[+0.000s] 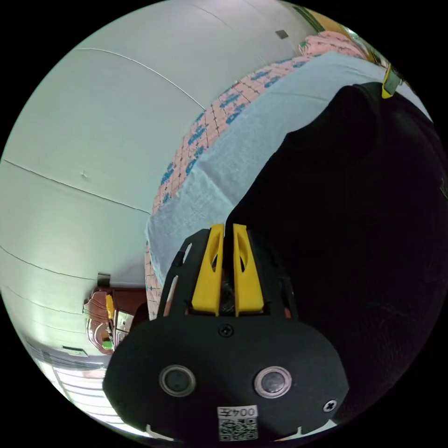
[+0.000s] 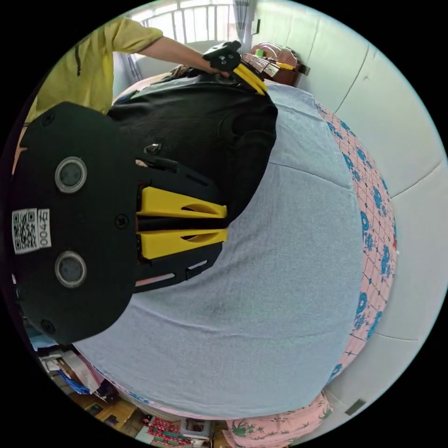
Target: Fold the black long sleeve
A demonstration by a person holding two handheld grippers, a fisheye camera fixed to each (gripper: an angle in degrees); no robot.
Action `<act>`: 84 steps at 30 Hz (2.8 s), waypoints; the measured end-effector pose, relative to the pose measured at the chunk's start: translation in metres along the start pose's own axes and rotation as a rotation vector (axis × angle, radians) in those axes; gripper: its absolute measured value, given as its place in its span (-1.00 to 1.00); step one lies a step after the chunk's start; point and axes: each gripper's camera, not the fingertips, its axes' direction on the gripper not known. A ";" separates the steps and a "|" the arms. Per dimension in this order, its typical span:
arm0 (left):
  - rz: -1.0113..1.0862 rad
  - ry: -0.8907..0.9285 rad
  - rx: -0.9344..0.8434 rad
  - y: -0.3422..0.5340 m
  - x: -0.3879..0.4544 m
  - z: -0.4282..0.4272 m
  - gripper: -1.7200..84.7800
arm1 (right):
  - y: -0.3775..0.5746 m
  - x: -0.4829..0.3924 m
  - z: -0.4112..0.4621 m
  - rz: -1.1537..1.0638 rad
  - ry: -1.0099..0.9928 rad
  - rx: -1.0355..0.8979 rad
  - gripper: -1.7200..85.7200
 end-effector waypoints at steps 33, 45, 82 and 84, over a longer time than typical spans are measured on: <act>-0.184 0.530 0.152 0.139 0.051 -0.286 -0.94 | 0.361 -0.099 -0.219 0.003 0.255 0.041 -0.60; -0.088 0.587 -0.064 0.170 0.162 -0.342 -0.94 | 0.519 -0.084 -0.296 0.045 0.381 -0.006 -0.61; -0.112 0.467 -0.128 0.136 0.126 -0.514 -0.95 | 0.398 -0.067 -0.475 0.163 0.397 -0.199 -0.65; -0.120 0.468 -0.138 0.134 0.120 -0.522 -0.95 | 0.412 -0.096 -0.497 0.144 0.514 -0.110 -0.64</act>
